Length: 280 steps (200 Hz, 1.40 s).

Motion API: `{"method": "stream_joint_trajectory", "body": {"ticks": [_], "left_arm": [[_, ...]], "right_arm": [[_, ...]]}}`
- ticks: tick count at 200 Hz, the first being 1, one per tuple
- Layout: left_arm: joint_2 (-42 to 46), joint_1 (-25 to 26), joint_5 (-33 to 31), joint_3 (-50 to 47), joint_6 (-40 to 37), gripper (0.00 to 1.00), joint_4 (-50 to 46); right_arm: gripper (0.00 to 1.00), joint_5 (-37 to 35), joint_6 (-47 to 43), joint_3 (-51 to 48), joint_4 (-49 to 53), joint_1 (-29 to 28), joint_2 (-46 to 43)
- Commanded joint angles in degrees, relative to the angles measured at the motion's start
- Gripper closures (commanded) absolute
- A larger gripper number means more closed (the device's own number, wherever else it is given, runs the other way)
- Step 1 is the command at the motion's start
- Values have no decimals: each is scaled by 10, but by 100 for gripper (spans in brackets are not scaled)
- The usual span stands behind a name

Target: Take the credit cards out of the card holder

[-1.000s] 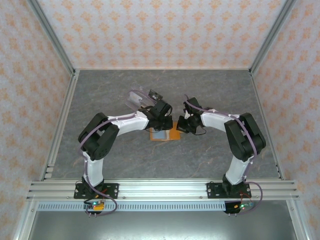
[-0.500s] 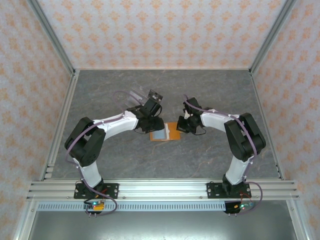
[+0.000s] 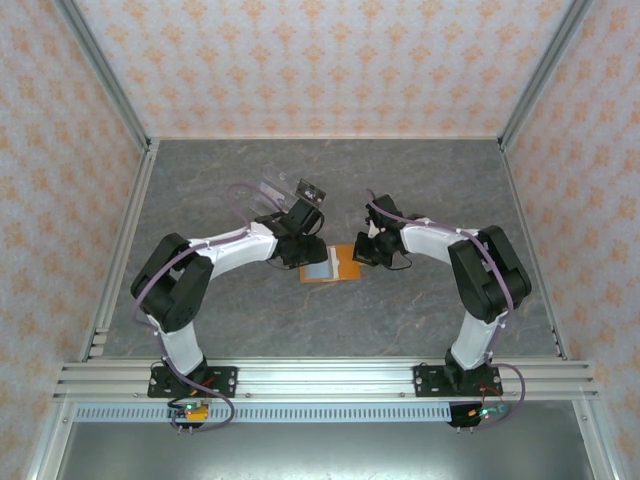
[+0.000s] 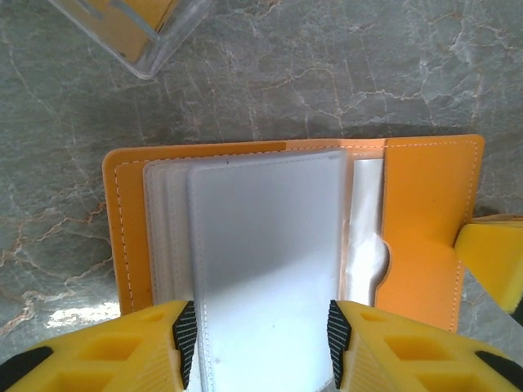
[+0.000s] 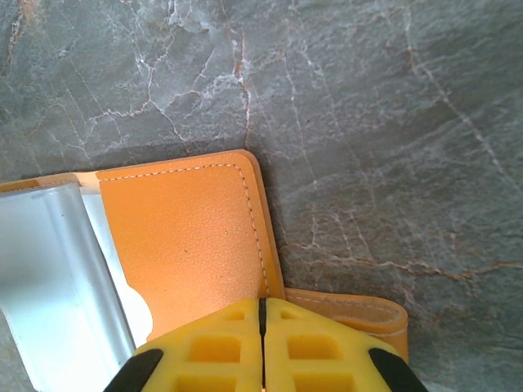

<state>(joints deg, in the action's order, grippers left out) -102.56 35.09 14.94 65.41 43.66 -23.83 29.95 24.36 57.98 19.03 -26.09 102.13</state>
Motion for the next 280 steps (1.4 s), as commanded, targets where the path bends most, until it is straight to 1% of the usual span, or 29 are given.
{"method": "stream_joint_trajectory", "body": {"ticks": [1,21,83,141,160,201,239,280], "left_arm": [[-14,-4,-2,9,6,51,-14],[-21,-5,2,9,7,51,-12],[-31,-6,46,5,15,52,20],[-13,-10,102,-9,21,57,73],[-8,-11,109,-11,23,59,83],[-7,-11,135,-18,24,60,116],[-24,-12,188,-19,45,57,184],[-43,-11,215,-9,68,50,249]], "right_arm": [[93,-35,-11,8,21,-2,18],[93,-33,-11,6,21,-2,19],[93,-35,-10,4,19,-1,17],[93,-33,-8,3,16,-2,17],[93,-34,-8,3,16,-1,15],[93,-36,-7,2,17,-1,11],[93,-34,-4,-4,6,0,-18],[90,-31,10,-22,-14,7,-71]]}}
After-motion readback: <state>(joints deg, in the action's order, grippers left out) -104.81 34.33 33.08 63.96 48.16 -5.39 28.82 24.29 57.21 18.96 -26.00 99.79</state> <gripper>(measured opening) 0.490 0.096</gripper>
